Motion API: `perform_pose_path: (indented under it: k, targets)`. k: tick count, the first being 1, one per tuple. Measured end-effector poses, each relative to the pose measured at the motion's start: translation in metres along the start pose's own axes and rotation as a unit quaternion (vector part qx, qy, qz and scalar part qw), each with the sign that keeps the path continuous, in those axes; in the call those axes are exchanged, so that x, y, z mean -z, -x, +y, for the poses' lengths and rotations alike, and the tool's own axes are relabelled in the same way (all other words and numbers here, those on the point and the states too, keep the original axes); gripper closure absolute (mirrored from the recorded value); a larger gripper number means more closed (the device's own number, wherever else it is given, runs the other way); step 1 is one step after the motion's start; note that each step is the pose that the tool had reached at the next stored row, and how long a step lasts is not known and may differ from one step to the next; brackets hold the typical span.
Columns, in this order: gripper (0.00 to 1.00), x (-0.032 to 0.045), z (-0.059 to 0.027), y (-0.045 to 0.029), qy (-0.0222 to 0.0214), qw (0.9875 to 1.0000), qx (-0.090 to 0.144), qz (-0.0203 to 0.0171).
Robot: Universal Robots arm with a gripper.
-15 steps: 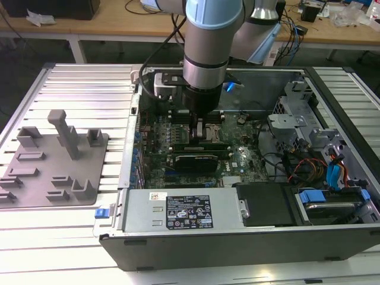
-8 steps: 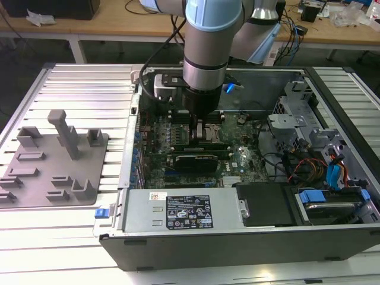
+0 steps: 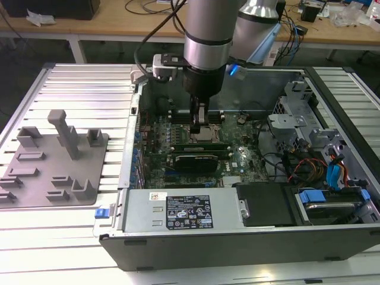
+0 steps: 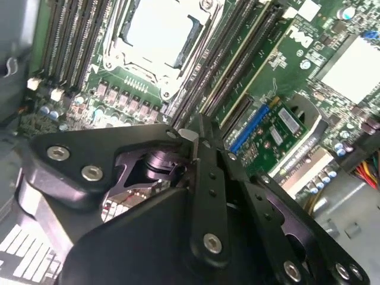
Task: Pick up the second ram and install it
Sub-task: 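Press down the second ram until it locks into place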
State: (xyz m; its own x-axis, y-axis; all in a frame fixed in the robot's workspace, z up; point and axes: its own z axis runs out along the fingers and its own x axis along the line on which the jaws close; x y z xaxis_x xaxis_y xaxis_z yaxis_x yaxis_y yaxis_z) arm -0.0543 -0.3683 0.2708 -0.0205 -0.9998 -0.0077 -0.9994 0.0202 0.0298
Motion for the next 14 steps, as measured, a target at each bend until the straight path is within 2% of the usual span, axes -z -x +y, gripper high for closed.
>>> perform_pose_path:
  k: [2, 3, 5, 8, 14]
  targets:
    - [0.92, 0.0013, 0.0, 0.0001, 0.0, 1.0, 0.0, -0.0001]
    - [0.92, 0.0016, -0.0039, 0.0001, 0.0, 1.0, 0.0, 0.0001]
    - [0.92, 0.002, -0.0184, 0.0004, 0.0, 1.0, 0.0, 0.0]
    - [0.92, 0.0021, -0.0265, 0.0005, 0.0, 1.0, 0.0, -0.0001]
    - [0.92, 0.0022, -0.0289, 0.0006, 0.0, 1.0, 0.0, 0.0]
